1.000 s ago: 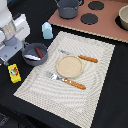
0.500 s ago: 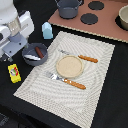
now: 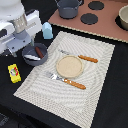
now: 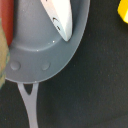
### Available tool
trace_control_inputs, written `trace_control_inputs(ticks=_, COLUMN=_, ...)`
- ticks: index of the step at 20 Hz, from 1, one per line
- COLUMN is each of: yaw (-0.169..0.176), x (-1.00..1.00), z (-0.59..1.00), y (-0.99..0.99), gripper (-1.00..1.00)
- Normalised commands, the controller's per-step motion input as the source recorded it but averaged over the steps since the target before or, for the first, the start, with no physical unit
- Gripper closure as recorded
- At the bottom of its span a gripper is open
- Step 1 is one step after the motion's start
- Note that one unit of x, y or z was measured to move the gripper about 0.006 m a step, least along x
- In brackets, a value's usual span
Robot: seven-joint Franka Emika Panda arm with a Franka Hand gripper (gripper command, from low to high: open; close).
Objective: Interact with the objects in diverse but meaningful ways.
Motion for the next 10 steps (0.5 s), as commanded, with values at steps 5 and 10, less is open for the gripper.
trace_control_inputs(ticks=5, yaw=-0.104, x=-0.33, z=-0.29, y=0.09, gripper=-1.00)
trace_control_inputs(ticks=10, yaw=-0.137, x=-0.42, z=-0.35, y=0.10, gripper=-1.00)
